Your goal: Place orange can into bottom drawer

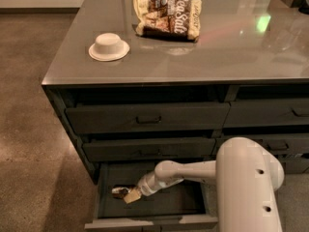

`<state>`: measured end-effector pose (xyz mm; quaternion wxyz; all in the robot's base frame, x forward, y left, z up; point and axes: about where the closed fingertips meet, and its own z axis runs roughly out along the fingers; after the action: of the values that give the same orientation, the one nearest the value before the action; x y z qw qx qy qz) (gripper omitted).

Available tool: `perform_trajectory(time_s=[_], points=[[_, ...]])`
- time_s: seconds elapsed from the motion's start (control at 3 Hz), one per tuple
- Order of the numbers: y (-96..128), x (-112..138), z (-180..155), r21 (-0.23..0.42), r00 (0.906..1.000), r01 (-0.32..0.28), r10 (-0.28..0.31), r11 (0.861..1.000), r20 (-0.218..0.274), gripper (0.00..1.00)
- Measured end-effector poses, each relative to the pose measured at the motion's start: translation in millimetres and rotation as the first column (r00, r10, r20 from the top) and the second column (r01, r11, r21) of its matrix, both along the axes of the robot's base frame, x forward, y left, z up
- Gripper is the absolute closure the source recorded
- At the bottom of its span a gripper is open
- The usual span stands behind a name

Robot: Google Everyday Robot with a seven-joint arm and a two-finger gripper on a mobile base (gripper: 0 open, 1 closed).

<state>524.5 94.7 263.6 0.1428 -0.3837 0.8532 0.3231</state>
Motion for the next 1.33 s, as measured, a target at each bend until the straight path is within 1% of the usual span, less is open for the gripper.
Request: perform_trajectory(time_s=[0.33,0.67,1.0,1.33], points=[[9,1,-21,-0.039,0.9997,0.023,-0.023,0.999,0.0,0.91],[17,4,-35,-0.056,0.9991,0.04,-0.041,0.998,-0.008,0.78],[21,7,-44,-0.069,0.9984,0.055,-0.056,0.996,-0.012,0.55],[23,10,-46,-0.067,0.9974,0.071,-0.072,0.995,-0.008,0.31]])
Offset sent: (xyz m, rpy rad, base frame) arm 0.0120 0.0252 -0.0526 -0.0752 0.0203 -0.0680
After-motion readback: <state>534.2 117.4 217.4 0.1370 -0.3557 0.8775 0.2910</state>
